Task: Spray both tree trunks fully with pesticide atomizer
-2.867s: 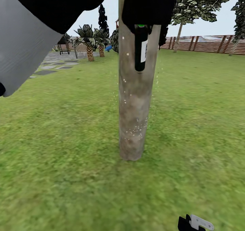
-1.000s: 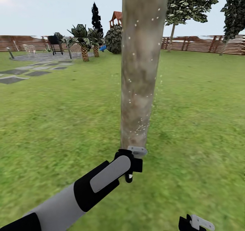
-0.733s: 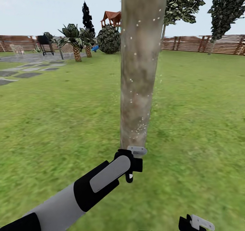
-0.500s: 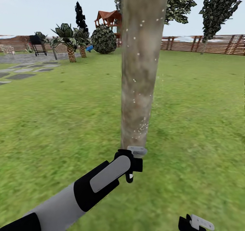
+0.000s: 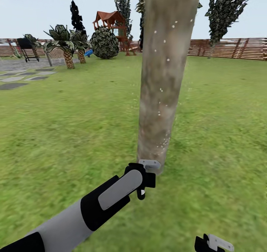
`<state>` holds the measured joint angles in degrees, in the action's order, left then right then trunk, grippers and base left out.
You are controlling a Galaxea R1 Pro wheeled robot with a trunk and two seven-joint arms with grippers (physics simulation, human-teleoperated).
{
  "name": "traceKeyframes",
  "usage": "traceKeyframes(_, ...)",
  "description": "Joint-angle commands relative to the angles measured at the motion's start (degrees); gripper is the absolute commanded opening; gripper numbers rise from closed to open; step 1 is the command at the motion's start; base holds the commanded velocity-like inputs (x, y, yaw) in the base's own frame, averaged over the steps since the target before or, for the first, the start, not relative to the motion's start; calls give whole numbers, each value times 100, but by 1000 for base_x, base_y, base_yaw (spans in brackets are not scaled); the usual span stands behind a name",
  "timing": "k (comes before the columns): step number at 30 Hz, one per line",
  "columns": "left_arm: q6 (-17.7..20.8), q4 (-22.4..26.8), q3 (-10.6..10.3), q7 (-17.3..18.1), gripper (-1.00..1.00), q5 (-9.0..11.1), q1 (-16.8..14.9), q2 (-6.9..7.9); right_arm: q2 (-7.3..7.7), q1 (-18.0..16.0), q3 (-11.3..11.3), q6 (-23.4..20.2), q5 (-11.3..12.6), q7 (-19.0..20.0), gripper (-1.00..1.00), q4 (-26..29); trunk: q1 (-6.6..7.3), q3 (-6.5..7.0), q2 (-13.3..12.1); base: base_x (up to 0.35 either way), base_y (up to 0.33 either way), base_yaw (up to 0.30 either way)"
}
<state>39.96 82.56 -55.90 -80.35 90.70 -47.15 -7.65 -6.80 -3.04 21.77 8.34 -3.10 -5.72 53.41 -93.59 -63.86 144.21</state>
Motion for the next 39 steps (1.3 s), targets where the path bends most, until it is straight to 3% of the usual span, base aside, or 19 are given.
traceKeyframes(1,56,6,0,-42,-100,26,-4,1,-6,-4,16,10,-33,-8,-100,3,0,-5,2,89,345,-245)
traceKeyframes(39,47,-20,-9,-34,-100,26,-2,-25,-10,-4,29,10,-33,-10,-100,12,0,-5,2,79,346,-247)
